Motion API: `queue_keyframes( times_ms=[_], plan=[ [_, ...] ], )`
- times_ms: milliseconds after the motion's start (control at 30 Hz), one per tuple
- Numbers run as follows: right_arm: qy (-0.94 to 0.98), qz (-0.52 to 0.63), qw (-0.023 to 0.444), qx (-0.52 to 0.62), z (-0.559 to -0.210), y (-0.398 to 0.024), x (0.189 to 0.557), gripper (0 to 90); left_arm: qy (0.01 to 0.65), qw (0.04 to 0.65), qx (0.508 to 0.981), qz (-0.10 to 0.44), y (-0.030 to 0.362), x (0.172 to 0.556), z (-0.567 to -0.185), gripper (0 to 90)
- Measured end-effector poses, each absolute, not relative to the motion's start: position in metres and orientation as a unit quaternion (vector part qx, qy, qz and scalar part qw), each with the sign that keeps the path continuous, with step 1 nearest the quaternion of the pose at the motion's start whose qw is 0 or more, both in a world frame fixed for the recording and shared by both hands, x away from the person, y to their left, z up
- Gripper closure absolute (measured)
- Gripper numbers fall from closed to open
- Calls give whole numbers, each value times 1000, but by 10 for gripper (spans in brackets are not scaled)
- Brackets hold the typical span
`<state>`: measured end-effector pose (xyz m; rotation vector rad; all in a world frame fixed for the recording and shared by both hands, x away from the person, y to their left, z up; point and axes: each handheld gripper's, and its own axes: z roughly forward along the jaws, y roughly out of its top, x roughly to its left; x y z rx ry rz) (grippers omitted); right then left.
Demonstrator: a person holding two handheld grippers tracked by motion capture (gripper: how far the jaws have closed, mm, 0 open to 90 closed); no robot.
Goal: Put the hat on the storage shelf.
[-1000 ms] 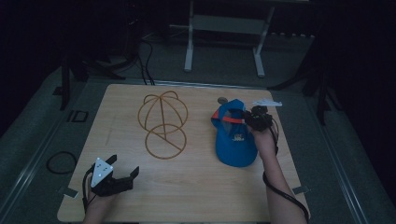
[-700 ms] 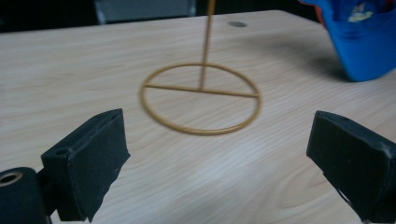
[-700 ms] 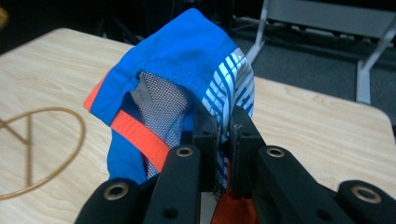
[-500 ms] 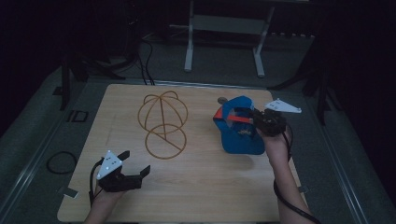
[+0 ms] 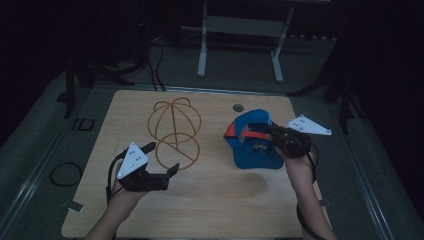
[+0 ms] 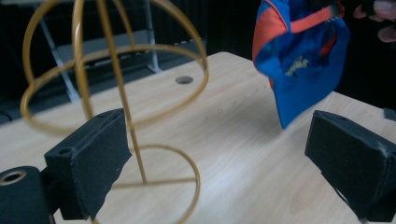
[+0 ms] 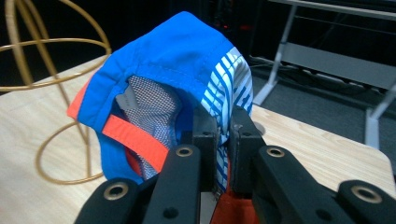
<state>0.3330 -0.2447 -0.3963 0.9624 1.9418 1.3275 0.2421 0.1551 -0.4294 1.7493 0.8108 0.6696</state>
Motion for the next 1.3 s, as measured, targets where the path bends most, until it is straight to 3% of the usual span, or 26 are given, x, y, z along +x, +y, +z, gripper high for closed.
queue_keyframes(
  times_ms=[633, 1100, 1233, 1300],
  plan=[
    [729, 526, 299, 320, -385, -235, 298, 836, 273, 527, 765, 250, 82, 275, -380, 110],
    [742, 527, 292, 294, -392, -223, 285, 837, 248, 521, 786, 221, 31, 295, -379, 153],
    [748, 524, 290, 285, -393, -219, 281, 837, 248, 504, 802, 201, 21, 301, -385, 210],
    [749, 525, 289, 282, -393, -217, 280, 837, 245, 495, 810, 199, 18, 303, -387, 287]
  ],
)
